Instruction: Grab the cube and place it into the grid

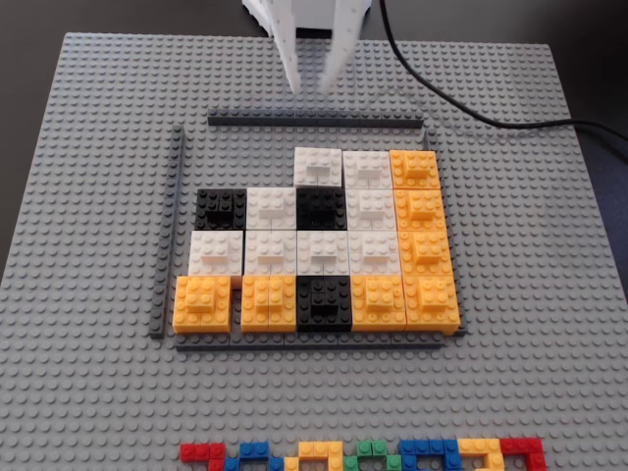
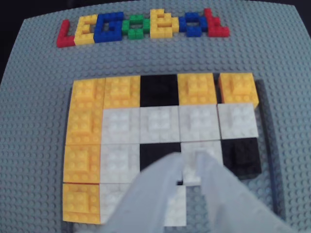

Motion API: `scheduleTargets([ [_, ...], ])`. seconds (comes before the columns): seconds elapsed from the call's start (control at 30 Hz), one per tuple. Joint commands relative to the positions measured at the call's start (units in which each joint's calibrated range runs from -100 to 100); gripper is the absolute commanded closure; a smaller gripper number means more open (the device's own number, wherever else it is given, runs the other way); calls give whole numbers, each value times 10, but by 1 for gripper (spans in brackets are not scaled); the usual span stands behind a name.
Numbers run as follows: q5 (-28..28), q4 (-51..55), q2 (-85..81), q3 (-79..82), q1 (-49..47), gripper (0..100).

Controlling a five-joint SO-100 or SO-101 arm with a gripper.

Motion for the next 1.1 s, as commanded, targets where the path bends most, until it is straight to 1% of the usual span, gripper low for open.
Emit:
scheduleTargets([
  [0.0,2,-4,-97,35,5,100],
  [0.13,-10,-19,-163,98,4,100],
  [0.33,-4,-62,-270,228,5,100],
  [0.57,-3,-134,-287,342,3,100],
  [0.73,-12,-117,-287,349,-8,100],
  [0.83,15,-97,-288,349,-14,100],
  [1.0,14,-72,-288,349,-14,100],
  [1.07,-2,-65,-288,349,-14,100],
])
